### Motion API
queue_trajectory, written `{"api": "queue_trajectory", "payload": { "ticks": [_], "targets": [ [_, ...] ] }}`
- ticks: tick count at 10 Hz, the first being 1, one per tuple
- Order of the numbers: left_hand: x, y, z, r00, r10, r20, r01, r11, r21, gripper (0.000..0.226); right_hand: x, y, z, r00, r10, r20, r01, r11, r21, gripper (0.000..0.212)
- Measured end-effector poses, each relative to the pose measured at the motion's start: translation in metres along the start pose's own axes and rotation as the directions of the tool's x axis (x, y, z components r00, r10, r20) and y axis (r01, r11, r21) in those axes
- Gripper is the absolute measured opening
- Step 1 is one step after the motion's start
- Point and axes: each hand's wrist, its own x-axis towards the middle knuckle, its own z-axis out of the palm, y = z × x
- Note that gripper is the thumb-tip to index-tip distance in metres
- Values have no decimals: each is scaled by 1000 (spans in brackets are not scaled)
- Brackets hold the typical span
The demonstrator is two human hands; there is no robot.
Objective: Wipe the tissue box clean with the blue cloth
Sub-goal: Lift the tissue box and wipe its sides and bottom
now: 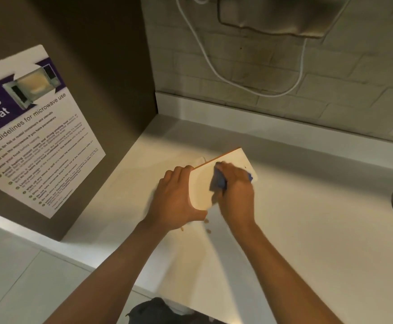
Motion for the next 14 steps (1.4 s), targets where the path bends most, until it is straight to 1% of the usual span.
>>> {"api": "queue_trajectory", "payload": {
  "ticks": [1,2,3,4,5,6,7,8,9,10,11,12,13,14],
  "targets": [
    [2,2,-2,1000,-17,6,17,1000,21,111,31,-4,-6,985,172,-9,-172,984,45,35],
    [3,0,-3,1000,-15,10,15,1000,-10,109,12,-27,8,983,184,-19,-183,981,58,15],
    [0,0,0,999,31,14,-31,999,-21,112,-31,-27,1,997,19,81,-24,998,63,45],
    [-2,2,-1,999,34,22,-34,999,3,117,-15,-7,-14,998,55,35,-56,998,37,36],
    [-1,4,-1,999,7,40,-7,1000,7,118,25,-8,-8,980,188,-70,-185,981,55,33],
    [-2,1,2,1000,20,13,-20,1000,-19,111,11,-38,-3,994,99,46,-100,995,-1,32],
    [-1,-3,8,995,93,-44,-93,996,4,95,-27,-49,5,990,-9,139,7,1000,18,55],
    [-3,-1,9,998,48,-32,-48,999,-15,107,-41,-28,-8,989,-50,137,55,998,-35,55],
    [-2,1,5,999,33,-10,-33,999,-16,116,-9,-7,-13,992,112,62,-107,991,-78,43],
    [1,0,1,1000,10,18,-10,1000,-4,113,23,-8,-12,979,203,-34,-202,979,27,35],
    [1,-1,2,1000,6,7,-6,999,-35,109,-6,-20,4,993,116,12,-116,993,-4,38],
    [1,-1,2,1000,16,13,-15,1000,-22,114,-30,-2,-3,994,105,-11,-105,994,0,50],
    [1,-1,0,999,10,30,-10,1000,1,115,-13,12,-26,990,137,-15,-138,989,-55,42],
    [1,-3,-3,999,9,40,-9,1000,-7,113,20,20,-23,956,271,-115,-273,962,-4,21]
  ]
}}
